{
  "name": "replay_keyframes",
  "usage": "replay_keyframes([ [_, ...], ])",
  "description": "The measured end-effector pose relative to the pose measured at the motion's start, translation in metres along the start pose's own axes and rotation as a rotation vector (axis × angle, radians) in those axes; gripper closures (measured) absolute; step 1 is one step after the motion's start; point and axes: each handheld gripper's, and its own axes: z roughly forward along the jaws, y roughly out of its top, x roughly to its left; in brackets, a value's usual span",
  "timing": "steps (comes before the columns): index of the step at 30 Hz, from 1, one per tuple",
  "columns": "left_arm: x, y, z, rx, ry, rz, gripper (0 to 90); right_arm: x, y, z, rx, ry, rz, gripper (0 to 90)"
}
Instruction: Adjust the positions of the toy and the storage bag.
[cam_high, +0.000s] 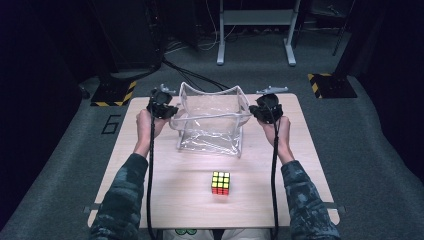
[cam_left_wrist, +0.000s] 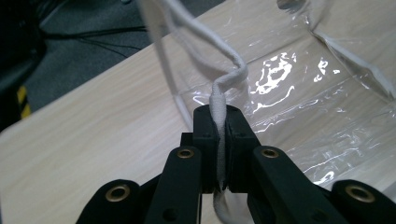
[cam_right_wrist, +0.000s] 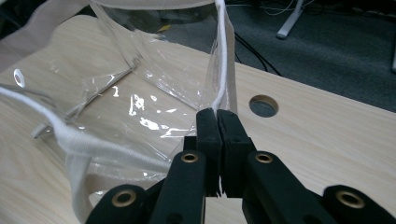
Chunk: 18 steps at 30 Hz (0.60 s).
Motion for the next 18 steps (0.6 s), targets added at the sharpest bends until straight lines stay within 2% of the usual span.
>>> replay_keyframes([
  [2,0.008,-0.004,-0.006,-0.011,-0.019,-0.030,85.7,-0.008,0.000,-0.004,-0.008,-0.004,0.014,89.0],
  [3,0.009,-0.004,-0.008,-0.013,-0.025,-0.032,85.7,-0.011,0.000,-0.005,-0.013,0.001,0.028,89.0],
  [7,0.004,-0.002,-0.013,-0.001,-0.004,-0.001,85.7,-0.011,0.003,-0.005,-0.007,-0.026,0.012,89.1],
  [11,0.004,-0.003,-0.015,-0.008,-0.019,-0.016,85.7,-0.013,0.009,-0.008,-0.012,-0.040,0.012,89.1],
  [18,-0.001,-0.005,-0.025,-0.012,-0.040,-0.013,85.7,-0.016,0.018,-0.015,-0.010,-0.060,0.003,89.1],
])
